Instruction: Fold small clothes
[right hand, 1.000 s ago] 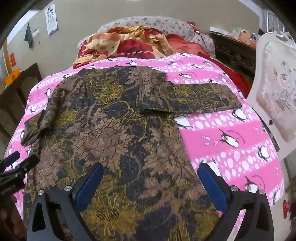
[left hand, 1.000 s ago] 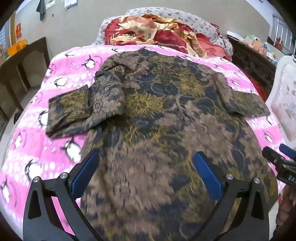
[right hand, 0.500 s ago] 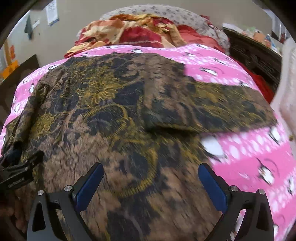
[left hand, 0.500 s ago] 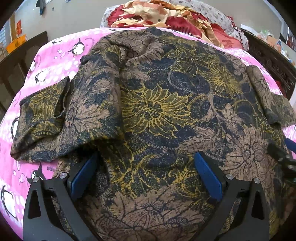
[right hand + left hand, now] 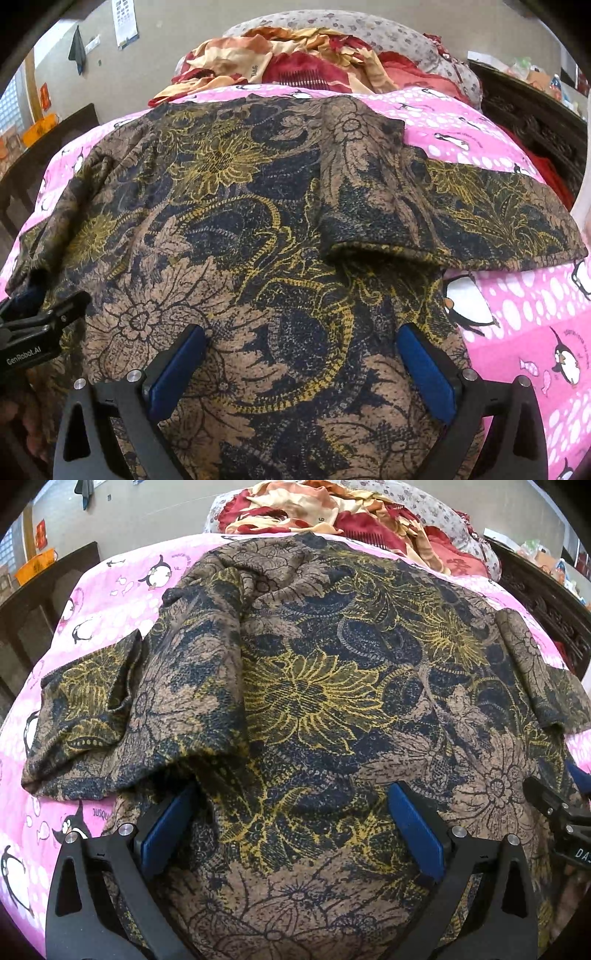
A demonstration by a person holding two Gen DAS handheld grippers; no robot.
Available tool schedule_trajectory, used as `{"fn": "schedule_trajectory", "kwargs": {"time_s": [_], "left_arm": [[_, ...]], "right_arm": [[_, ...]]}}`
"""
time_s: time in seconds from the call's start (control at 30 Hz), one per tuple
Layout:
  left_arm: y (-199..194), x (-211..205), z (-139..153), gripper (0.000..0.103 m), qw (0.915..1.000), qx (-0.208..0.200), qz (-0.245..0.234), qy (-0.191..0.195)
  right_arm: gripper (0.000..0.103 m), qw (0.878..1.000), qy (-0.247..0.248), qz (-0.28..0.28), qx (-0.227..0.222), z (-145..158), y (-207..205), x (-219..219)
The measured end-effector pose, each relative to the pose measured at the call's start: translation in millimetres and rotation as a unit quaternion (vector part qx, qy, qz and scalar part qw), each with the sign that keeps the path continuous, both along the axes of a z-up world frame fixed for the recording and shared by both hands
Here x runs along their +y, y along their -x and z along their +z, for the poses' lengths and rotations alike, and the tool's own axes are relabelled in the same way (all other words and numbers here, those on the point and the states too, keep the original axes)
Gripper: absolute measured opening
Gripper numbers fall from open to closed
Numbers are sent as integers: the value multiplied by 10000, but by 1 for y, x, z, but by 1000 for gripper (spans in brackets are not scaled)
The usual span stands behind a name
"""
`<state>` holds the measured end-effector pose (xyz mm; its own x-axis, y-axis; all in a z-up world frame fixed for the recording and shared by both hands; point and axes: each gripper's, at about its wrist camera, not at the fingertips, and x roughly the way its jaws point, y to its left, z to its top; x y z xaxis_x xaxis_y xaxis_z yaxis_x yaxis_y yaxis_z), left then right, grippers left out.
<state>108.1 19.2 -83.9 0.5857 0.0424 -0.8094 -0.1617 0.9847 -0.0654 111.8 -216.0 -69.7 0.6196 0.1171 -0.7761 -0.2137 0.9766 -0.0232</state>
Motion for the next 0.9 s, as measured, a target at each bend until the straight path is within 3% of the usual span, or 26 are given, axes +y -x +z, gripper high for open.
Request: {"fn": "schedule_trajectory", "kwargs": {"time_s": [0.9], "left_arm": [[-2, 4, 7, 103, 9994, -336, 30, -15]], "right_arm": [[103, 9999, 168, -18, 31, -3, -2, 3]]}}
